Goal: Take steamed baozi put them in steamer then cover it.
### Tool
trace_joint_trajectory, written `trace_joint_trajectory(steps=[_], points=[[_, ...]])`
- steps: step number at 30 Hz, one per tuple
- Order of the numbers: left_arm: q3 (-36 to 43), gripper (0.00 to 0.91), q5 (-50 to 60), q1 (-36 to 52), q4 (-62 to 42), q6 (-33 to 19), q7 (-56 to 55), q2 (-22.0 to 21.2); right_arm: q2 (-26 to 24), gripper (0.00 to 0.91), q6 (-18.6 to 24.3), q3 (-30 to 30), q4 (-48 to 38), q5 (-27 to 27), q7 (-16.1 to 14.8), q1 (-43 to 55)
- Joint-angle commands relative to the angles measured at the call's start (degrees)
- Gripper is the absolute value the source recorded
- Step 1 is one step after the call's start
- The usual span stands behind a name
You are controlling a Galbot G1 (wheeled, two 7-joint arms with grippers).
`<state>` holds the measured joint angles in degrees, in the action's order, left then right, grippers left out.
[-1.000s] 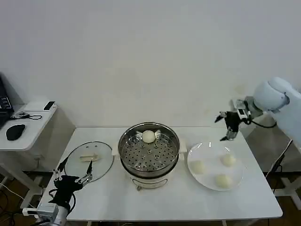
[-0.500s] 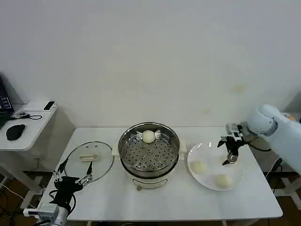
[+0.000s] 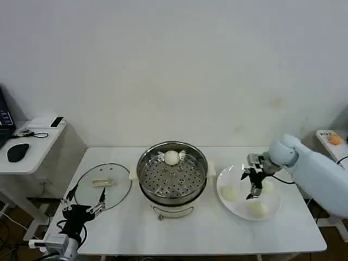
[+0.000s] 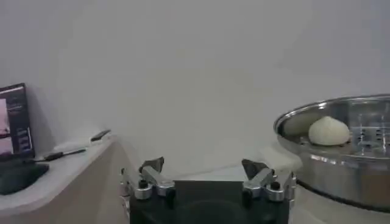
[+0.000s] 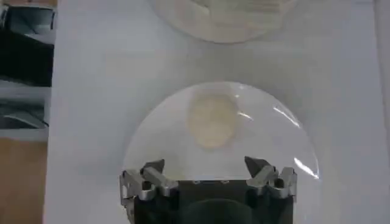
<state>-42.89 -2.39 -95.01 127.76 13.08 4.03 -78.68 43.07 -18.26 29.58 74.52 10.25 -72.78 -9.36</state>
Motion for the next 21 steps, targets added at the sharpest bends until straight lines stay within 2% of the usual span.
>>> trace_joint_trajectory(steps=[1,21], points=[[0.0,0.907,0.0,0.4,-1.5,0.0,0.0,-0.1,4.4,0.907,0.5,-0.7,-3.8,1.7,0.7,-1.1],[0.0,0.907,0.0,1.2,-3.4,0.0,0.0,0.3,7.0,0.907,1.5,-0.8,-7.3,4.4,1.8,-2.0]])
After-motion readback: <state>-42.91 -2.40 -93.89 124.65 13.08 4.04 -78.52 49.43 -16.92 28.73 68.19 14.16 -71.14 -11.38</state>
